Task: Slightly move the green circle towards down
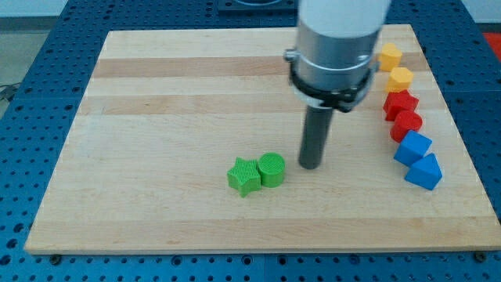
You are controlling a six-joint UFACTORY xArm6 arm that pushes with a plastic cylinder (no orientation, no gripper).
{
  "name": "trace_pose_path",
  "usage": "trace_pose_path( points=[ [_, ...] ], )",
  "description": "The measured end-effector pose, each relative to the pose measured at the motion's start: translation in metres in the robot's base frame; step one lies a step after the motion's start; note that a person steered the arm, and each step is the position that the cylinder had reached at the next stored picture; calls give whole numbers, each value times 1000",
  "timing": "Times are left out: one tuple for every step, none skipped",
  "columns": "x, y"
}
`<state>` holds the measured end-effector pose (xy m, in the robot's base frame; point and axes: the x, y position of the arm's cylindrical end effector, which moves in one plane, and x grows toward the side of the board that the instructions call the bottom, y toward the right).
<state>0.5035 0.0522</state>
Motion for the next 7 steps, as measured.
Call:
trace_pose_path(
  points=[
    [0, -17],
    [-36, -55],
    [-42, -64],
    [-42, -64],
    [4, -55],
    [5, -54],
    [2, -54]
  ],
)
